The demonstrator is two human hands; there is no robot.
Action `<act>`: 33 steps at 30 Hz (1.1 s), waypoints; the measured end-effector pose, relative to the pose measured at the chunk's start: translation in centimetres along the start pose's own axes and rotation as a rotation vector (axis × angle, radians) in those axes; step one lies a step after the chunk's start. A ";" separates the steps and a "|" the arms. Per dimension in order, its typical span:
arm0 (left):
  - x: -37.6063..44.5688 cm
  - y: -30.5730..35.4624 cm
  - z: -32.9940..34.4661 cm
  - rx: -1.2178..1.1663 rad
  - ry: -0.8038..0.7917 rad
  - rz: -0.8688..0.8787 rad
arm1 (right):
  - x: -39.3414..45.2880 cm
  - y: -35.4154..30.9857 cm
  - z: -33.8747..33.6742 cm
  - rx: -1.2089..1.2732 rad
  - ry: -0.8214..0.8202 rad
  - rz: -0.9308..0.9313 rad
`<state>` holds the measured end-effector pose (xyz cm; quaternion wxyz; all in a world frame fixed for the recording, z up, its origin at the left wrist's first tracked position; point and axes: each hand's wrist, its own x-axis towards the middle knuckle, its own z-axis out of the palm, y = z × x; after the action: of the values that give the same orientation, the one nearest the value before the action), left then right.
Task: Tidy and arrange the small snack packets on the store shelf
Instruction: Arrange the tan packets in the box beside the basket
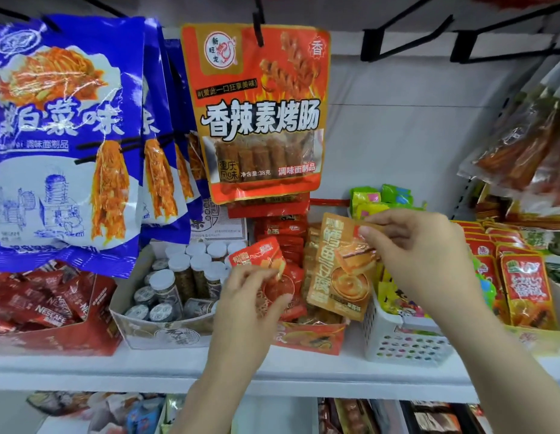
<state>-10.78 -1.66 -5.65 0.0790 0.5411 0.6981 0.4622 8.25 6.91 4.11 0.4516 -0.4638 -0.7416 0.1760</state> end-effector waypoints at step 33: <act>2.6 -0.3 0.8 0.251 0.134 -0.001 | 0.2 1.0 -0.8 0.044 0.051 -0.013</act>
<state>-11.50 0.95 -5.34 -0.0361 0.5144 0.7544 0.4062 9.45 7.45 3.93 0.4816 -0.4534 -0.7287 0.1777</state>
